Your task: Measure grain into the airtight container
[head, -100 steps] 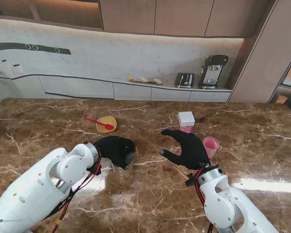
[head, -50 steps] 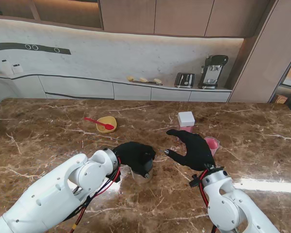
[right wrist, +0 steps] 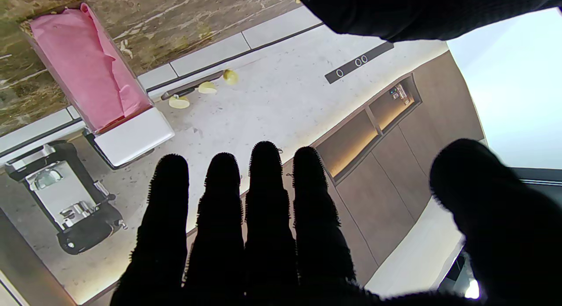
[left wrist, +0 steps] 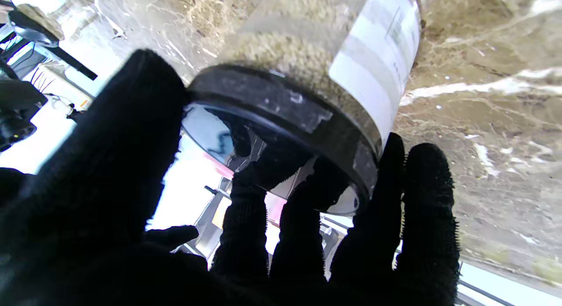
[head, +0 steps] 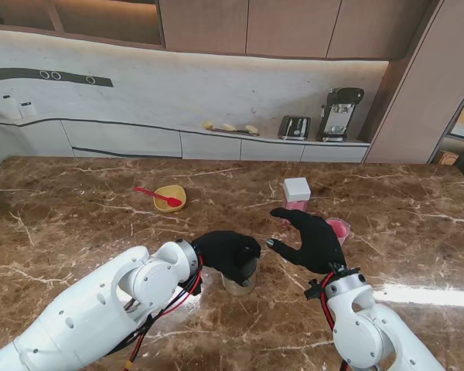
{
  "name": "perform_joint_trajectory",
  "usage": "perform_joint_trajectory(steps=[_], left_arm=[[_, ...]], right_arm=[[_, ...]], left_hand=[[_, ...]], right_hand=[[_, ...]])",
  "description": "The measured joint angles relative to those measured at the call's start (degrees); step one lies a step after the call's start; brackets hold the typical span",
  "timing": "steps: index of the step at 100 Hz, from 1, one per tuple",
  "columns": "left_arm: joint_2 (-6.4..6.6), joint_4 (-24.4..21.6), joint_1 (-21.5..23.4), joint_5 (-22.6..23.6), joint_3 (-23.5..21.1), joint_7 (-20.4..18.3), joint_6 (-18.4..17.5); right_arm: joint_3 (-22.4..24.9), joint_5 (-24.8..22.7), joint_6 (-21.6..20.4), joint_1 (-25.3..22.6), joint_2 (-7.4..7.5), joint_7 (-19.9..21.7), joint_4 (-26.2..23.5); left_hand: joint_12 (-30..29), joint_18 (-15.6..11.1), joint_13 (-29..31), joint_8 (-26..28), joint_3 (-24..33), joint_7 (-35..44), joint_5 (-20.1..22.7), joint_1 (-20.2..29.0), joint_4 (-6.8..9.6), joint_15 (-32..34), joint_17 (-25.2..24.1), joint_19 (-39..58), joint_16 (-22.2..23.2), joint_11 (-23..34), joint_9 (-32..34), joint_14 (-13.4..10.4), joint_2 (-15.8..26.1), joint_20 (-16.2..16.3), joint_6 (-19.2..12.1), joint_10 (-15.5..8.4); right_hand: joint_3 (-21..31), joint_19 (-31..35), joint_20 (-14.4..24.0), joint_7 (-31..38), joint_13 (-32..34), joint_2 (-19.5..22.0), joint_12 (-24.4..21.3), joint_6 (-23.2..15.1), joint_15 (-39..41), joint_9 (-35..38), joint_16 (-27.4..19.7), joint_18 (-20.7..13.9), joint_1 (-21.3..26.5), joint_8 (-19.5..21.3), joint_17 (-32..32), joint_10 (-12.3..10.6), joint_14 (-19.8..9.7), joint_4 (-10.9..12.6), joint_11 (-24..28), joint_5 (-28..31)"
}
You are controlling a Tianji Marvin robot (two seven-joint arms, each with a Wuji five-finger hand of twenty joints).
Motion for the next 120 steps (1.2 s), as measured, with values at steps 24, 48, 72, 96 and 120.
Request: perform_joint_trajectory(steps=[24,48,72,96,120], left_arm=[[0.32,-0.3,1.4,-4.3,-2.1,-0.7,-2.0],[0.07,-1.2,4.7,-2.3,-6.4,1.5,-4.3],[-0.17,-5.3,12.2,-2.3,-15.3,3.8,-6.8],[0.39,-5.3,18.4,-3.0,-21.3,4.4,-12.0],[0.82,0.0,19.4,-5.6,-21.7,3.9,-14.6]], right_arm=[[-0.2,0.0,-0.1,0.2,-0.01,-0.2,0.4],[-0.3,-0.6,0.1,0.4,0.09,0.8,0.4],[-0.9,-2.3,4.8,1.1,1.3,9.3,-1.6],[-3.1,-4.4,8.0,3.1,2.79,15.8,-3.7],[-5.5,-7.1,11.8,5.2,4.04,26.9,-7.6]], left_hand=[[-9.4,3.9,-8.6,-8.9,-24.1,-9.5,0.3,0.3,4.52,-13.2,-13.4,-16.6,-15.6,-6.1,-5.1,-6.7,8.4,-4.3,0.2,-0.2],[-15.7,2.8,-18.5,-21.8,-31.5,-23.9,-1.1,0.3,5.11,-21.0,-21.0,-28.2,-26.7,-12.0,-11.6,-10.3,12.2,-10.7,5.6,-0.5],[-16.9,-4.1,-18.5,-26.2,-31.5,-27.5,-1.7,0.2,5.11,-21.0,-20.8,-29.8,-27.6,-12.6,-14.7,-11.0,12.9,-10.8,9.5,-0.6],[-18.1,-14.4,-21.2,-27.6,-31.5,-28.9,-8.6,0.9,5.13,-21.7,-19.4,-32.5,-28.9,-14.2,-18.9,-14.1,13.0,-12.9,8.5,-0.7],[-19.2,-19.7,-24.0,-27.7,-31.5,-34.5,-12.3,4.1,5.34,-22.5,-18.7,-36.1,-30.4,-19.7,-22.4,-16.1,11.0,-15.1,6.0,-1.7]], right_hand=[[0.0,0.0,0.0,0.0,0.0,0.0,0.0,0.0,0.0,0.0,0.0,0.0,0.0,0.0,0.0,0.0,0.0,0.0,0.0,0.0],[-0.9,0.0,0.0,-1.1,0.0,-1.7,0.0,0.0,0.0,-2.1,0.0,0.0,0.8,0.0,-0.6,0.0,0.0,0.0,-0.5,-1.1],[-3.9,-0.1,0.0,-2.1,-1.2,-5.1,0.0,1.5,0.0,-5.9,0.7,0.0,4.4,0.0,-1.5,-0.1,0.1,0.3,-1.1,-4.7],[-5.6,-0.1,2.3,-2.9,-1.9,-6.2,0.0,2.4,0.1,-8.5,1.5,0.1,4.4,-0.1,-1.5,-0.1,0.2,0.3,-1.7,-6.9],[-5.7,0.8,6.5,-4.9,-3.0,-8.0,0.0,4.0,0.1,-13.0,2.9,0.2,4.4,0.2,-1.3,0.2,0.8,0.3,-2.3,-10.6]])
